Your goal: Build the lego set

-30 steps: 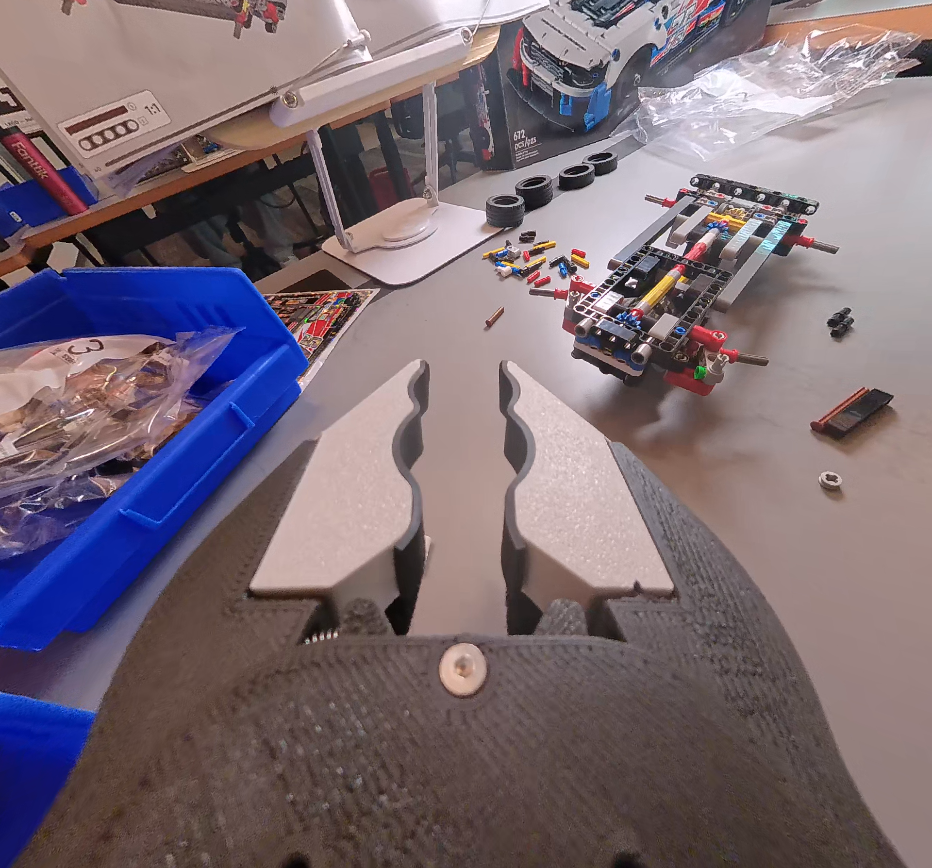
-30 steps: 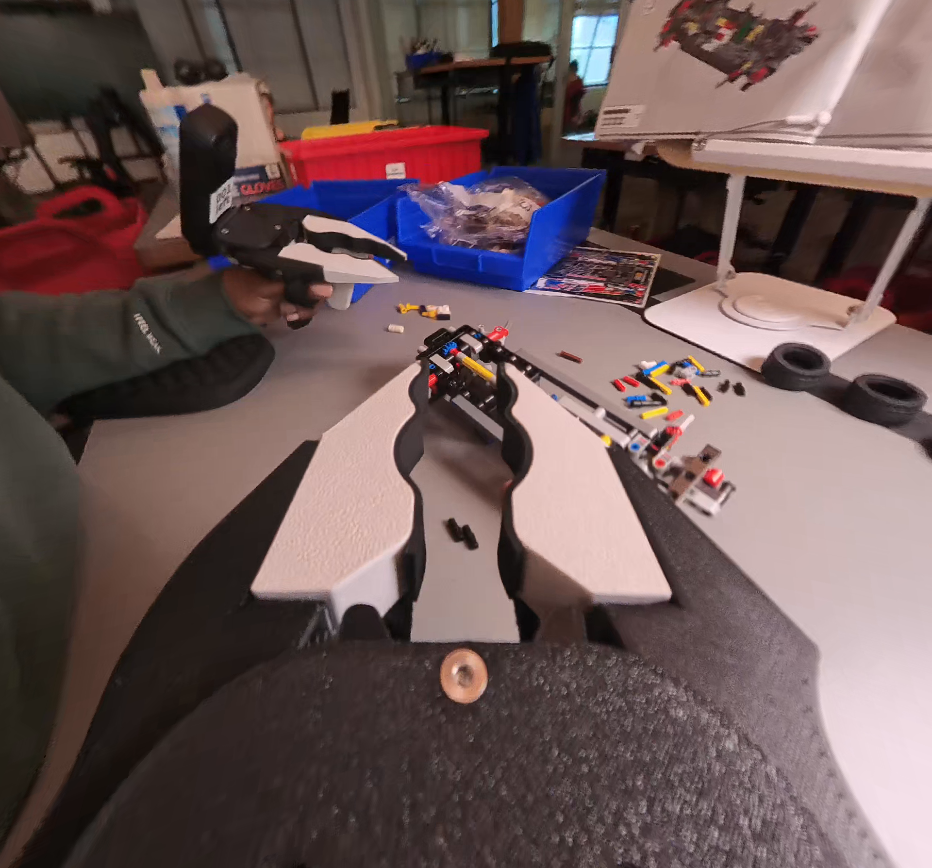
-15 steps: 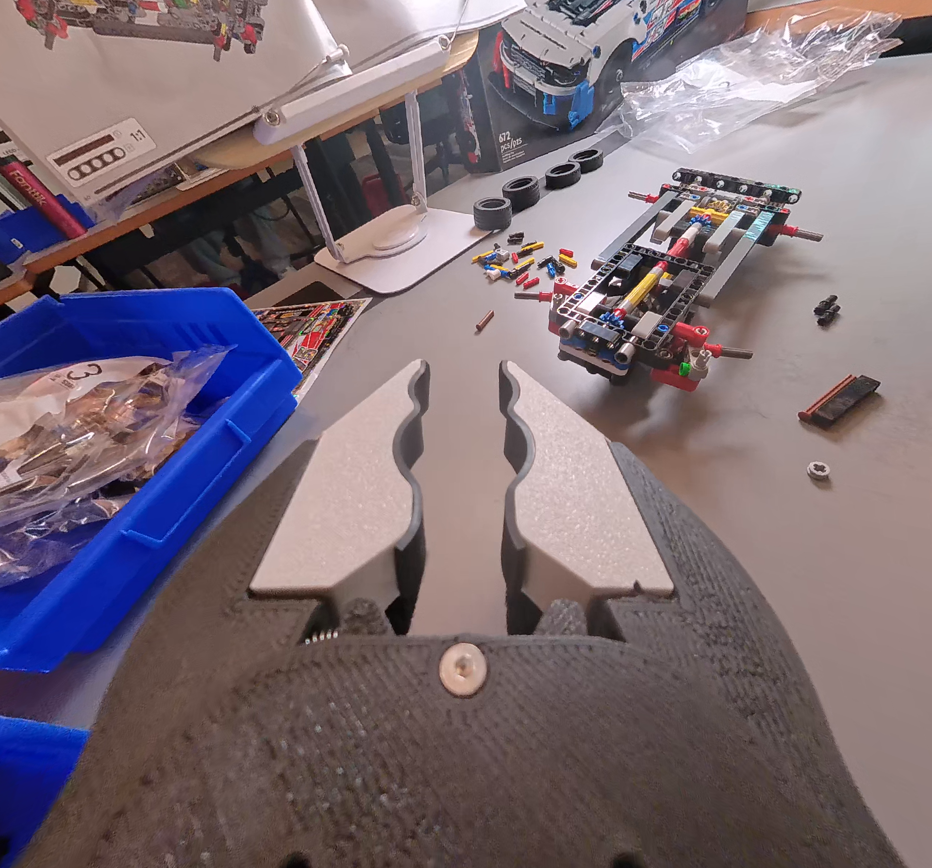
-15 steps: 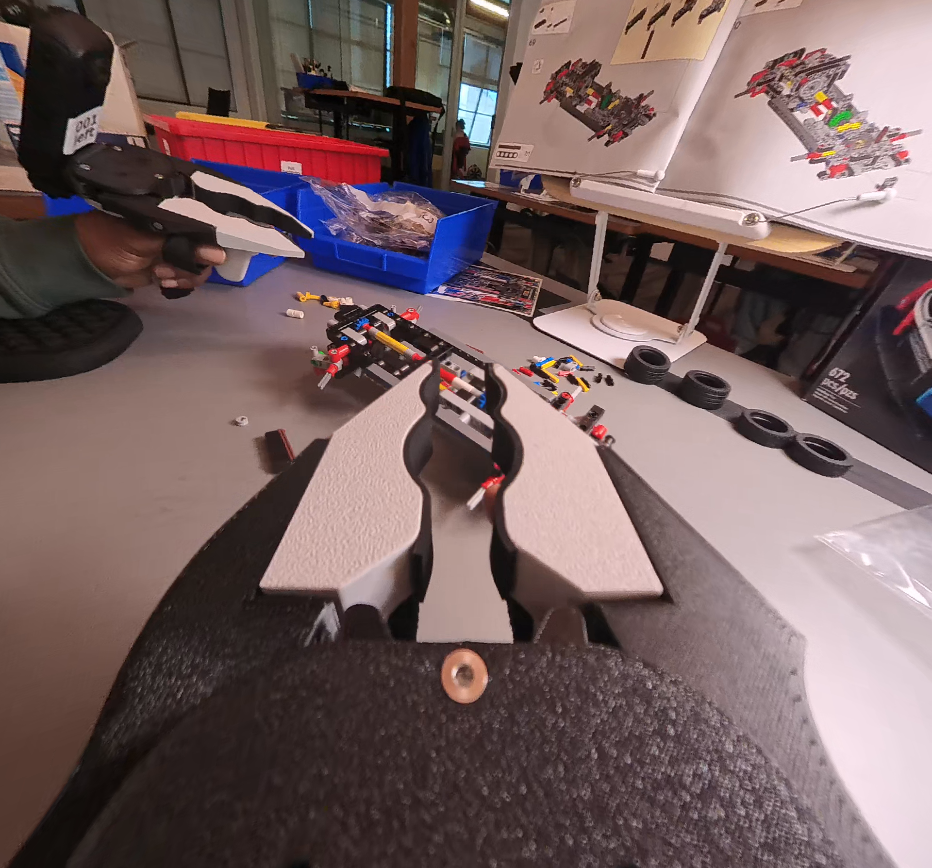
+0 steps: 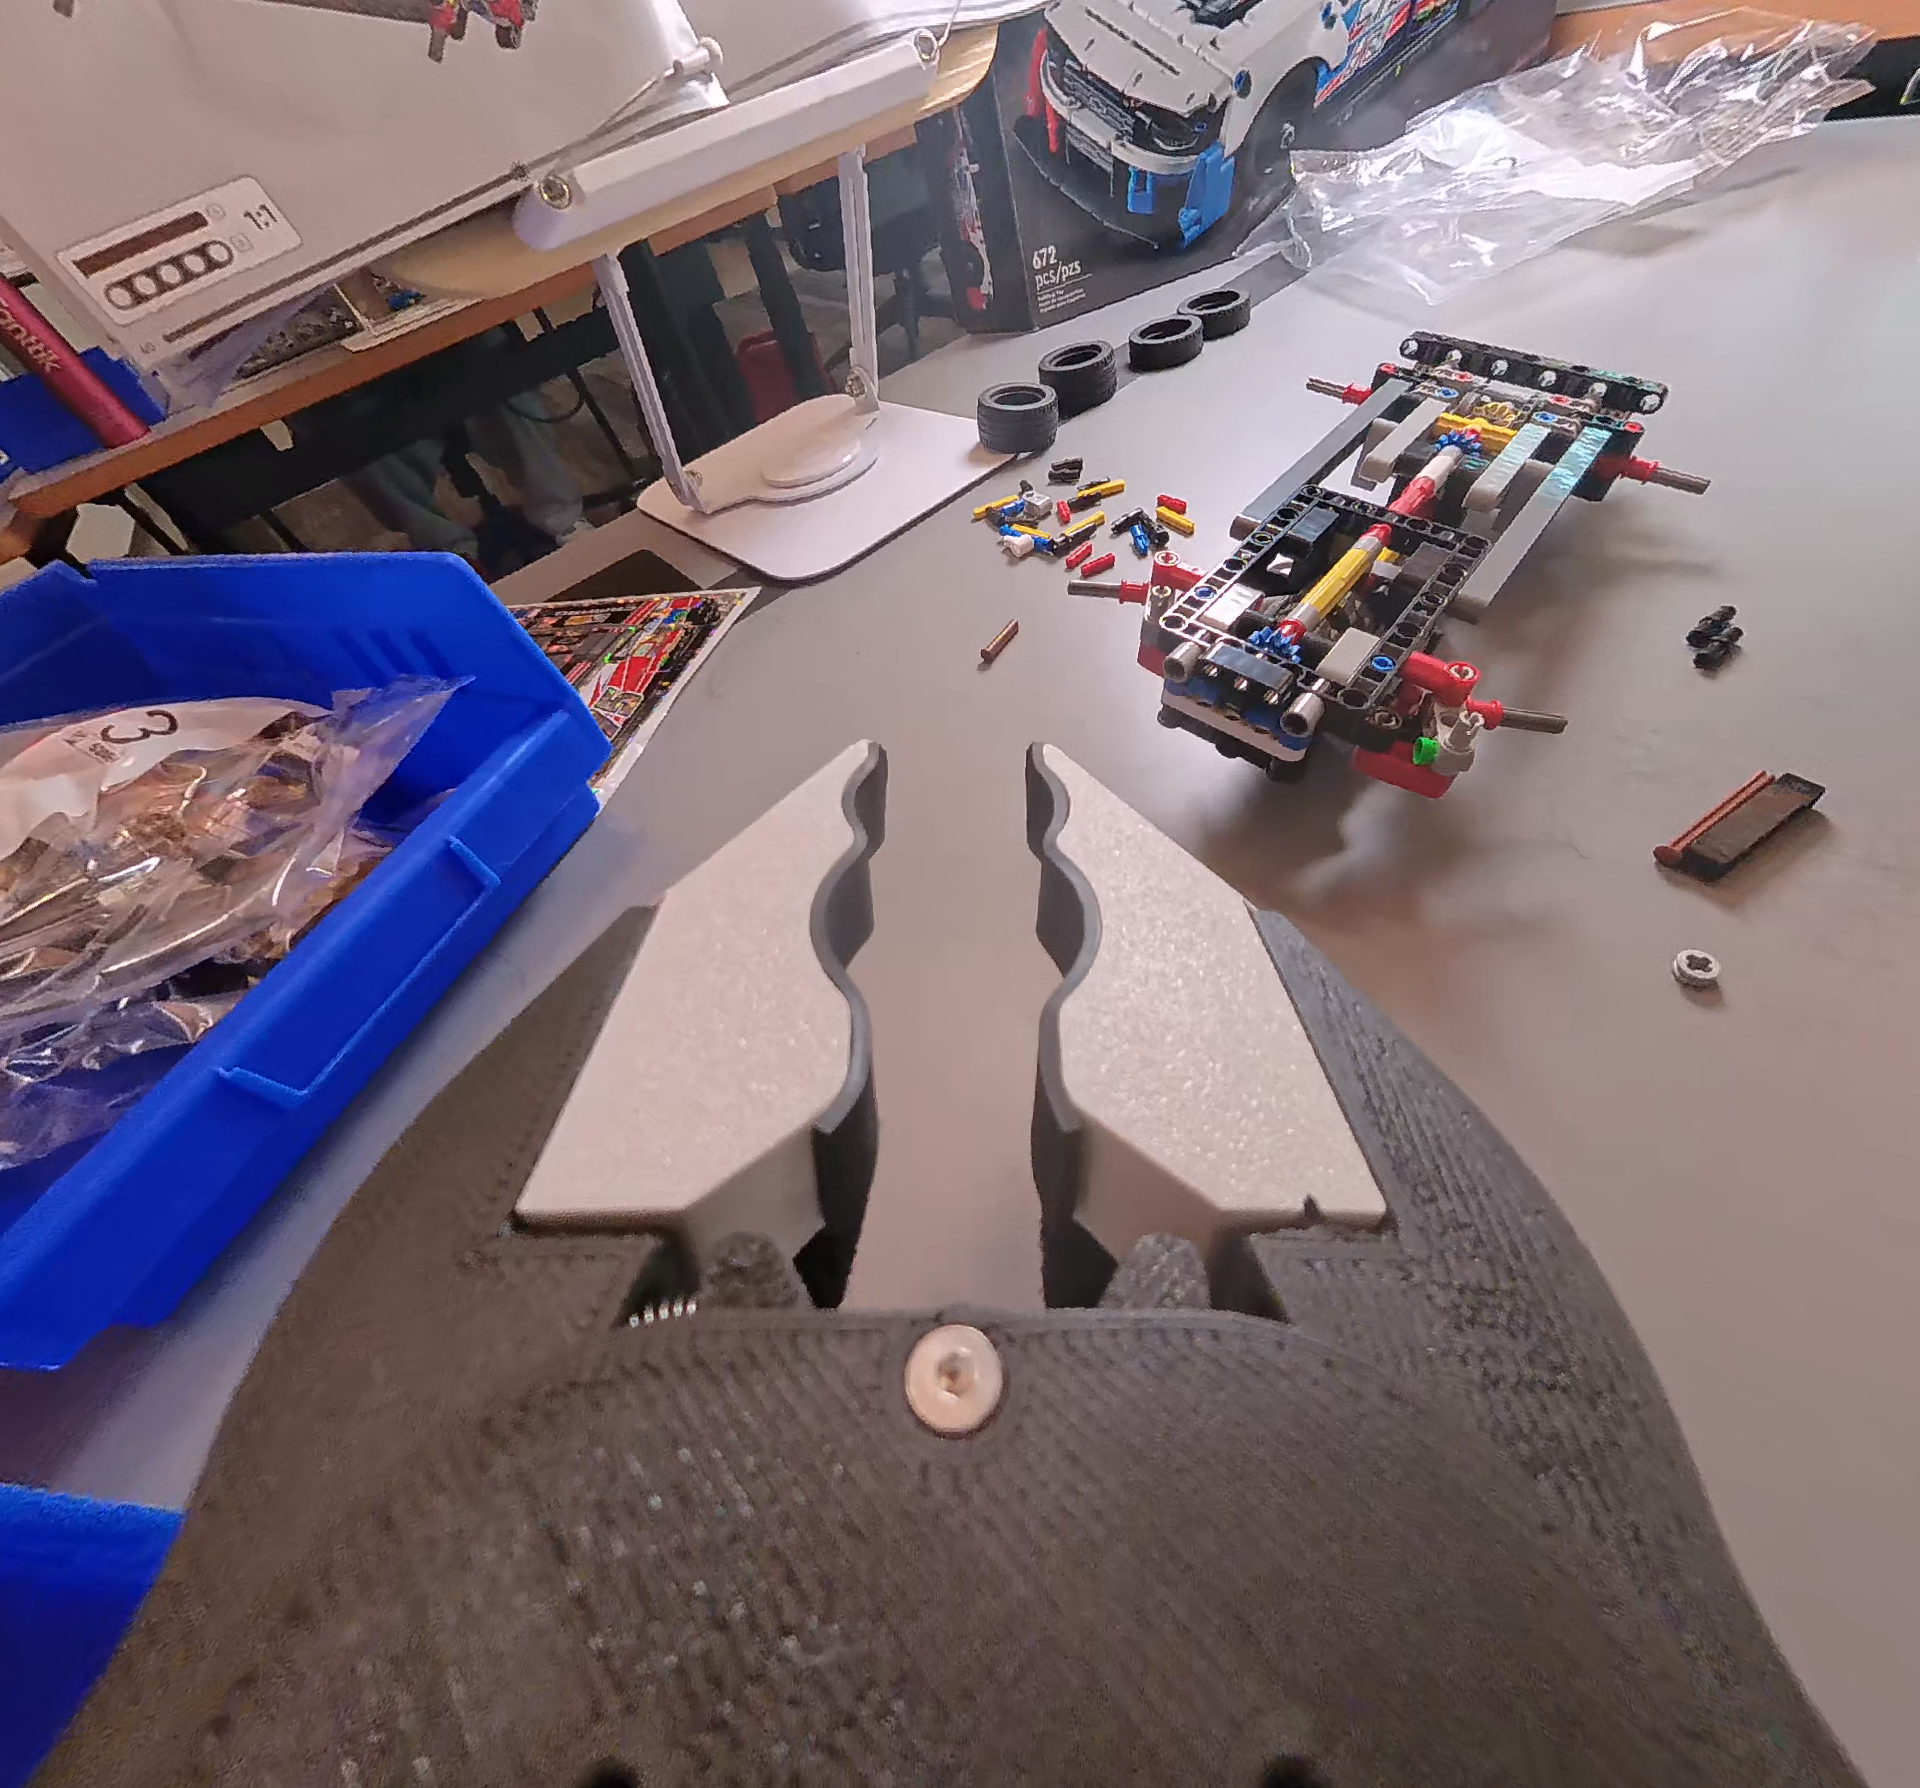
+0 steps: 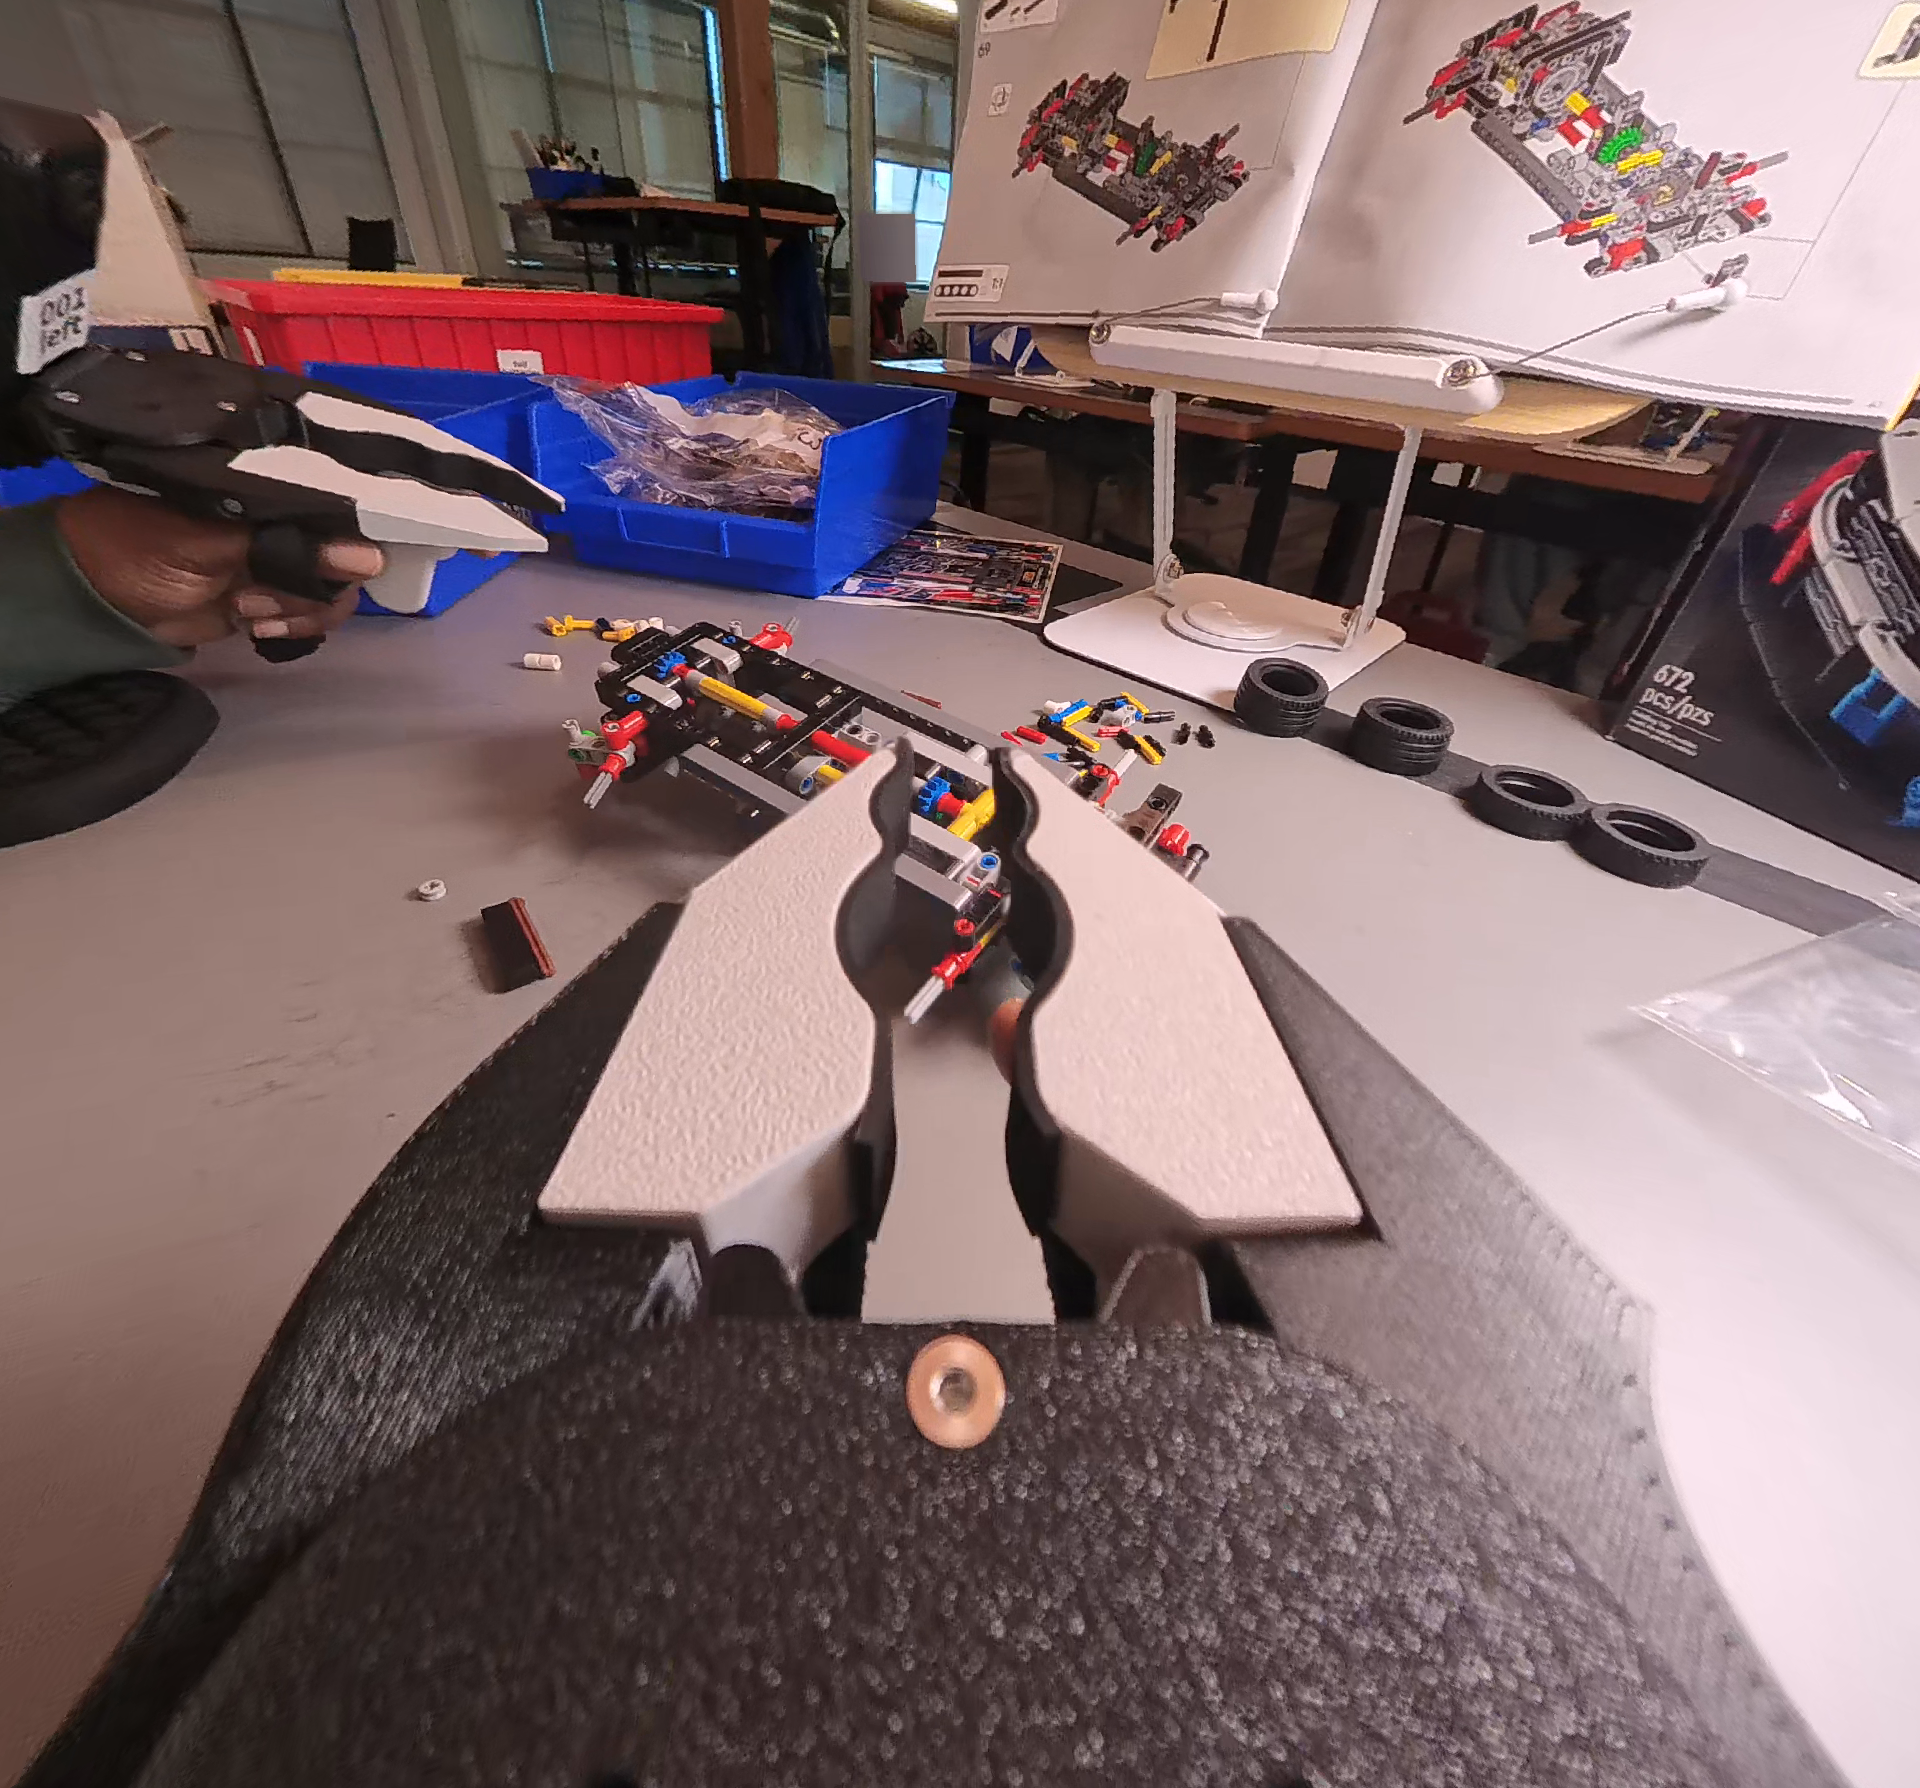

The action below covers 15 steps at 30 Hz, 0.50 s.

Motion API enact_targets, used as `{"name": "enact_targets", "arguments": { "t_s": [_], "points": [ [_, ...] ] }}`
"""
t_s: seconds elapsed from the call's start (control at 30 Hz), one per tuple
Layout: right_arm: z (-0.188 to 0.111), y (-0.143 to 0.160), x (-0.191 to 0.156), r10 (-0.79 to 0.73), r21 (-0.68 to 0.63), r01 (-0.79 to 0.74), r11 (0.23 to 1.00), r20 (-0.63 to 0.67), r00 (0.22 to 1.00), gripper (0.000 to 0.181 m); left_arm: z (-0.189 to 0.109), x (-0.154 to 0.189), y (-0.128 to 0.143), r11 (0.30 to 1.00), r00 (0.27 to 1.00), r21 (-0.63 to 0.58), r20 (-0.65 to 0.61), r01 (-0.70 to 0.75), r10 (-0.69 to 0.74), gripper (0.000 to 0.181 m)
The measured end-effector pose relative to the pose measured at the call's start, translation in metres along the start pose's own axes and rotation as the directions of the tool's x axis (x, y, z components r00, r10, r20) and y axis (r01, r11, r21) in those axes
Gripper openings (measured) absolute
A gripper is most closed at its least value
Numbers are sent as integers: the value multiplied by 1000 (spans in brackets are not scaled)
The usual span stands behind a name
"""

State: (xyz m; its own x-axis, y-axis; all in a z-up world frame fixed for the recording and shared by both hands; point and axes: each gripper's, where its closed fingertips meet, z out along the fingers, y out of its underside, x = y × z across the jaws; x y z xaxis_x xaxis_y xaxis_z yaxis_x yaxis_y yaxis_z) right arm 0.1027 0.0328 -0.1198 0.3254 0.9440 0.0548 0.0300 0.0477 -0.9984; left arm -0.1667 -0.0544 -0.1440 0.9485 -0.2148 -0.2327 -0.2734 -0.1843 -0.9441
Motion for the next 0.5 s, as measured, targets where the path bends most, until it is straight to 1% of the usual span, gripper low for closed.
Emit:
{"name": "enact_targets", "arguments": {
  "t_s": [0.13, 0.17, 0.23, 0.3, 0.4, 0.5],
  "points": [
    [-1, -2, 2, 4, 6, -4, 1000, -13, 1000, 11, -2, -1, -2, 1000, 1000, 7, 14, -7, 7, 21],
    [-2, -2, 2, 2, 6, -2, 1000, -18, 1000, 11, -3, -3, -5, 1000, 1000, 19, 28, -6, 5, 17],
    [-2, -3, 1, -7, 7, 7, 1000, -23, 1000, 10, -11, -11, -16, 997, 997, 75, 73, 3, -8, 0],
    [-3, -5, 1, -27, 7, 27, 1000, -35, 999, 10, -25, -25, -35, 984, 990, 177, 130, 25, -49, 0],
    [-3, -6, 1, -34, 7, 35, 999, -50, 998, 9, -56, -54, -63, 947, 966, 314, 215, 69, -142, 0],
    [-2, -5, 0, -23, 8, 23, 1000, -50, 999, 8, -96, -90, -85, 916, 929, 398, 323, 37, -178, 0]
  ]
}}
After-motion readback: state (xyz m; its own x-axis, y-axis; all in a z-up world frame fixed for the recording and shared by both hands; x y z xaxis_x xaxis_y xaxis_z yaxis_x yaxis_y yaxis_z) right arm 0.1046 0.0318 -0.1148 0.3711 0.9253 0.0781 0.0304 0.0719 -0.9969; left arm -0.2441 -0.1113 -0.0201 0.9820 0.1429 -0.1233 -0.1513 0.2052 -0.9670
